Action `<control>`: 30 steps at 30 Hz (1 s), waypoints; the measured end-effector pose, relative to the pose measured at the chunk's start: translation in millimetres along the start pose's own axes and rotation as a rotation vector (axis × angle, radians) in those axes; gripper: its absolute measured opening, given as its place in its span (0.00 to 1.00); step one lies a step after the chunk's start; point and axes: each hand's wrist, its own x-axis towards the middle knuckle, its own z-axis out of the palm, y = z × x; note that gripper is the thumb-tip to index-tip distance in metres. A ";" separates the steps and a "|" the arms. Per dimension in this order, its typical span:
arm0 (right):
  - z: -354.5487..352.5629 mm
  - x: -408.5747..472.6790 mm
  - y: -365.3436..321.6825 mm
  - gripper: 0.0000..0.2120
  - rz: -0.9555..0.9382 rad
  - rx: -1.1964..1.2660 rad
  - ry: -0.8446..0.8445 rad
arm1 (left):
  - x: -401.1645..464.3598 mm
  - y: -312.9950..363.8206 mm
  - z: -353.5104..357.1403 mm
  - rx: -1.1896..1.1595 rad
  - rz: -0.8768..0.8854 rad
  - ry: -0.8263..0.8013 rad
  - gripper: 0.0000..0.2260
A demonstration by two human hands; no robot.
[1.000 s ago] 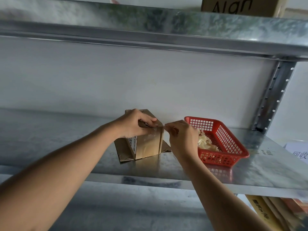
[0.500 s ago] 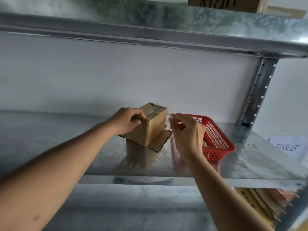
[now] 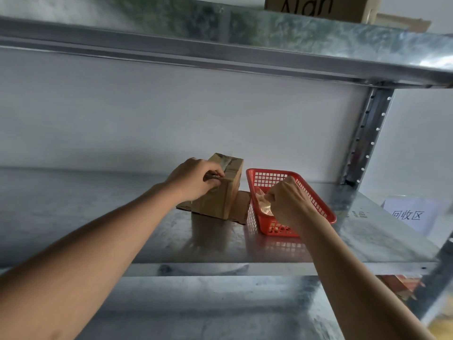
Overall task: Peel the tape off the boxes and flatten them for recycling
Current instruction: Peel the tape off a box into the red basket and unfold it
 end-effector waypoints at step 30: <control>-4.9 5.7 23.9 0.08 -0.020 0.180 0.283 | 3.0 3.6 10.4 0.020 -0.065 0.030 0.08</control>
